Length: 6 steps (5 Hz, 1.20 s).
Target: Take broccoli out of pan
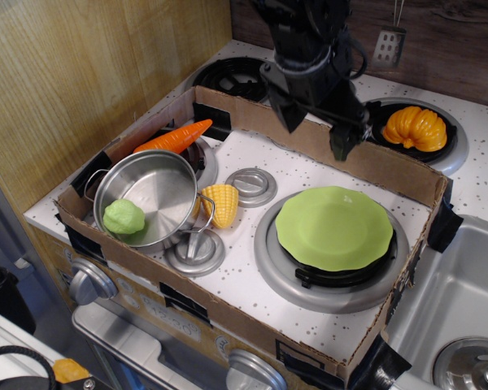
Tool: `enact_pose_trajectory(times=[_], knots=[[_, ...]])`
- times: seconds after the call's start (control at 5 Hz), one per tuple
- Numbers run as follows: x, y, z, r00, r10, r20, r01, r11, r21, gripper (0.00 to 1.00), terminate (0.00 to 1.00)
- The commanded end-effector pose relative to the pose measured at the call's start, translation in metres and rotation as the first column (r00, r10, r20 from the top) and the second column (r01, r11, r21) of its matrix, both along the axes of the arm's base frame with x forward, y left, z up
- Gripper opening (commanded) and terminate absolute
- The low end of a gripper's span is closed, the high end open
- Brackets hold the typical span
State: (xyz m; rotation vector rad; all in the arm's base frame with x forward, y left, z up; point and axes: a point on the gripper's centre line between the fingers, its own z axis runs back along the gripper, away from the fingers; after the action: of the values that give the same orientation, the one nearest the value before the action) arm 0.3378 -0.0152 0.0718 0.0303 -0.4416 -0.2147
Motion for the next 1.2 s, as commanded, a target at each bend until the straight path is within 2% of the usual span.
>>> enact_pose_trajectory(times=[0.0,0.2,0.4,0.6,0.8,1.0], knots=[[-0.015,0.013,0.042,0.985,-0.173,0.001,0.170,0.971,0.166,1.00,0.00],[-0.039,0.025,0.054,0.980,-0.178,-0.085,0.192,0.960,0.205,1.00,0.00],[-0.069,0.042,0.054,0.976,-0.173,-0.132,0.200,0.952,0.230,1.00,0.00],[-0.088,0.054,0.055,0.967,-0.169,-0.192,0.209,0.954,0.213,1.00,0.00],[-0.111,0.070,0.044,0.962,-0.145,-0.232,0.195,0.957,0.213,1.00,0.00],[-0.121,0.078,0.028,0.965,-0.131,-0.227,0.179,0.961,0.210,1.00,0.00]])
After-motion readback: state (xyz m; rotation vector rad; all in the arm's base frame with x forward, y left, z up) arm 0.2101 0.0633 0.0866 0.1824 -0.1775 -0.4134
